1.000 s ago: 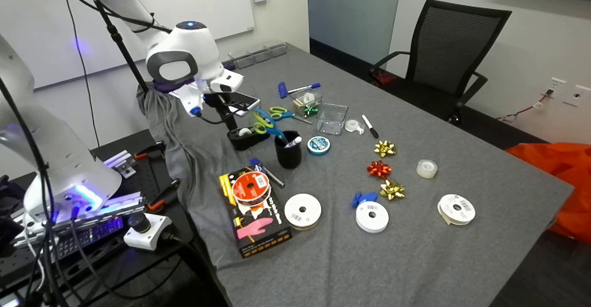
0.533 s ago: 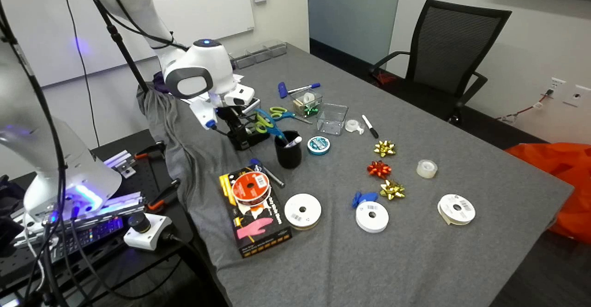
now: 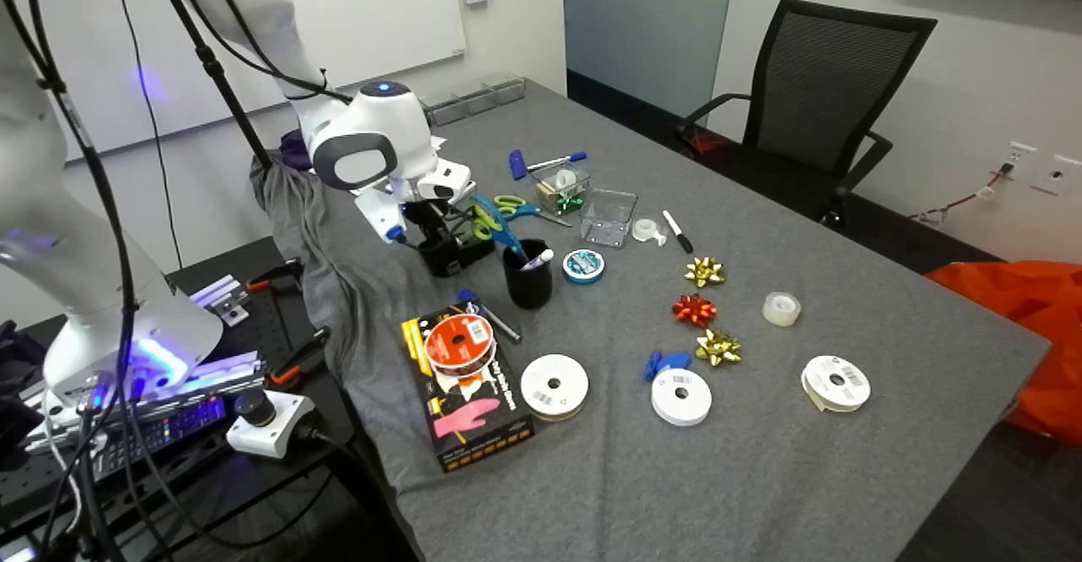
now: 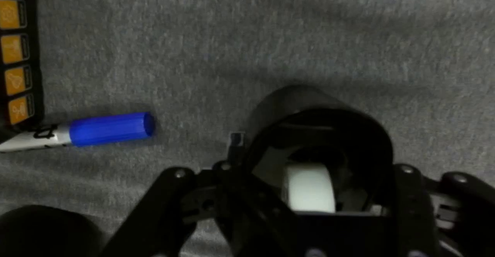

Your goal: Move the tape dispenser to the left

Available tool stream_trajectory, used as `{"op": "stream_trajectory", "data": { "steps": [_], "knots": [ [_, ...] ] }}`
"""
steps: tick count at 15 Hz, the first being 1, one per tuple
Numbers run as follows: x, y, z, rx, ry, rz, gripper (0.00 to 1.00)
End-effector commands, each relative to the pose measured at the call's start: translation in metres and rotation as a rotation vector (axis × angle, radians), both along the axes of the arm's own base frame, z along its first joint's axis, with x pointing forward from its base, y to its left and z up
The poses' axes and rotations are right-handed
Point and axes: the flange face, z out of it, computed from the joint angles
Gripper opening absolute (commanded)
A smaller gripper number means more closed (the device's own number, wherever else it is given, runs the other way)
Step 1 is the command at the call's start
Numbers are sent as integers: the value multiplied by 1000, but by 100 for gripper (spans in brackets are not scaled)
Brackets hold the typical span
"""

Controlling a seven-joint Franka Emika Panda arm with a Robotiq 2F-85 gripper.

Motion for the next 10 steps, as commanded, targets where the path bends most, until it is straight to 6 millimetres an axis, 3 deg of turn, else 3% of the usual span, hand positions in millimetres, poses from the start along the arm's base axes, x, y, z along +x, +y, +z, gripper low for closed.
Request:
{"op": "stream_trajectory", "data": {
  "steps": [1,5,10],
  "knots": [
    [-4,-1,4,20,-33,11,43],
    [-10,18,28,52,-66,0,43],
    [-23,73,64,115,-70,5,43]
  ]
}}
